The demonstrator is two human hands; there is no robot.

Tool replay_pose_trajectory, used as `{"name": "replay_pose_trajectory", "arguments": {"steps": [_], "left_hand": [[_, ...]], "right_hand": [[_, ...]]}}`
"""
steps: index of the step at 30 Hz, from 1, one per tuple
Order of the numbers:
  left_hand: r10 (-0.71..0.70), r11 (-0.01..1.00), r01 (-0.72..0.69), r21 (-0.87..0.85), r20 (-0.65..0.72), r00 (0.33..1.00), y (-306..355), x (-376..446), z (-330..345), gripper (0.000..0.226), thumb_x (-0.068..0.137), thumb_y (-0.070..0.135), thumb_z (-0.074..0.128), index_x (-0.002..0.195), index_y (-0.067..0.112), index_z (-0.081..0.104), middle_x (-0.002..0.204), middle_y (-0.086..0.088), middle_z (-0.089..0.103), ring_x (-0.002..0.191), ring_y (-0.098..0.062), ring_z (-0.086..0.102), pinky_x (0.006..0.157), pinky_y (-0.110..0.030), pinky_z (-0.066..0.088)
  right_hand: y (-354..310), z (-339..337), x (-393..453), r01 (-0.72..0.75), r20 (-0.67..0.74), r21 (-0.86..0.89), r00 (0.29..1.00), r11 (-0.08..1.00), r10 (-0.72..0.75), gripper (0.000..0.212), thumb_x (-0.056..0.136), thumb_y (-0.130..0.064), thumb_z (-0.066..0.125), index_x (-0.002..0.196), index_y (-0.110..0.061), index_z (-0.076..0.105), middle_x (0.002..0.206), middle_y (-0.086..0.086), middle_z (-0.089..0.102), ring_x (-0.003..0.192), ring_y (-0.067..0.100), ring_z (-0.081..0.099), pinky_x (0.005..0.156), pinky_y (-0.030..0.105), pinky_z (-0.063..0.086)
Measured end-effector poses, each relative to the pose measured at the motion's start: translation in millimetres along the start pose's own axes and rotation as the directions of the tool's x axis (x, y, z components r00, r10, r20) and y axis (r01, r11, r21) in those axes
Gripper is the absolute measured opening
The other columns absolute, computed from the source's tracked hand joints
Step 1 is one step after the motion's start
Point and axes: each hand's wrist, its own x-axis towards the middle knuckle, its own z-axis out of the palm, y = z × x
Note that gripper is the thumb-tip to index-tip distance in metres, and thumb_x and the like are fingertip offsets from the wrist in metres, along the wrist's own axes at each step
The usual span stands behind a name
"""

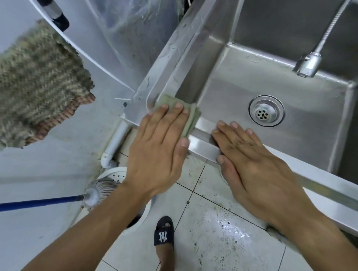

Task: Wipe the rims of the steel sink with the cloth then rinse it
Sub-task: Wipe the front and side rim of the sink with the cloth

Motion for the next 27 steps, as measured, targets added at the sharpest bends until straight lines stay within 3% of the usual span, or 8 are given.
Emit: {"name": "replay_pose_trajectory", "arguments": {"steps": [5,10,14,19,24,27], "left_hand": [[0.281,0.958,-0.285,0.036,0.086,0.956,-58.7,14.2,-15.6,0.052,0.106,0.03,0.035,0.149,0.006,0.05,0.155,-0.01,0.05,0.148,-0.029,0.04,0.119,-0.052,0.035],[0.235,0.97,-0.239,0.036,0.091,0.968,-62.9,12.2,-19.1,0.053,0.106,0.028,0.033,0.151,0.004,0.047,0.158,-0.011,0.045,0.152,-0.029,0.034,0.12,-0.053,0.033],[0.351,0.923,-0.38,0.061,0.272,0.896,-83.8,27.2,-31.3,0.057,0.109,0.036,0.022,0.156,0.01,0.039,0.162,-0.009,0.038,0.155,-0.026,0.027,0.125,-0.049,0.025],[0.1,0.991,-0.124,0.044,0.356,0.929,-75.4,69.0,-34.7,0.059,0.108,0.041,0.014,0.164,0.022,0.012,0.172,0.007,0.006,0.159,-0.012,-0.006,0.13,-0.039,0.002],[0.051,0.998,-0.062,0.024,0.321,0.946,-41.3,25.1,-31.4,0.061,0.109,0.04,0.015,0.164,0.014,0.014,0.172,-0.001,0.009,0.159,-0.017,-0.004,0.13,-0.042,0.004],[0.019,1.0,-0.013,-0.02,0.341,0.94,-57.8,57.1,-30.0,0.06,0.108,0.042,0.013,0.164,0.02,0.01,0.172,0.005,0.002,0.158,-0.012,-0.01,0.13,-0.041,0.002]], "right_hand": [[-12.1,7.1,20.8,0.004,0.01,-0.015,1.0,1.0,-0.004,0.057,0.109,-0.037,0.022,0.159,-0.013,0.037,0.168,0.002,0.027,0.157,0.015,0.023,0.129,0.037,0.019],[-19.7,7.8,38.0,0.042,0.032,-0.069,0.999,0.997,-0.04,0.057,0.111,-0.039,0.023,0.16,-0.012,0.034,0.169,0.004,0.026,0.157,0.018,0.023,0.129,0.04,0.019],[-21.8,8.1,38.6,0.028,0.024,-0.093,0.999,0.995,-0.026,0.056,0.111,-0.038,0.027,0.16,-0.012,0.034,0.169,0.003,0.026,0.157,0.017,0.023,0.129,0.039,0.018],[-22.8,9.2,38.8,0.011,0.024,-0.104,1.0,0.995,-0.009,0.055,0.111,-0.038,0.029,0.16,-0.014,0.035,0.169,0.002,0.027,0.157,0.016,0.023,0.129,0.038,0.018],[-24.2,9.2,37.9,0.007,0.011,-0.105,1.0,0.994,-0.006,0.055,0.111,-0.038,0.028,0.159,-0.013,0.037,0.168,0.003,0.028,0.156,0.017,0.025,0.128,0.04,0.021],[-23.8,8.8,39.3,0.009,0.003,-0.098,1.0,0.995,-0.009,0.055,0.11,-0.038,0.028,0.158,-0.013,0.038,0.168,0.003,0.029,0.156,0.017,0.026,0.127,0.041,0.024]]}}
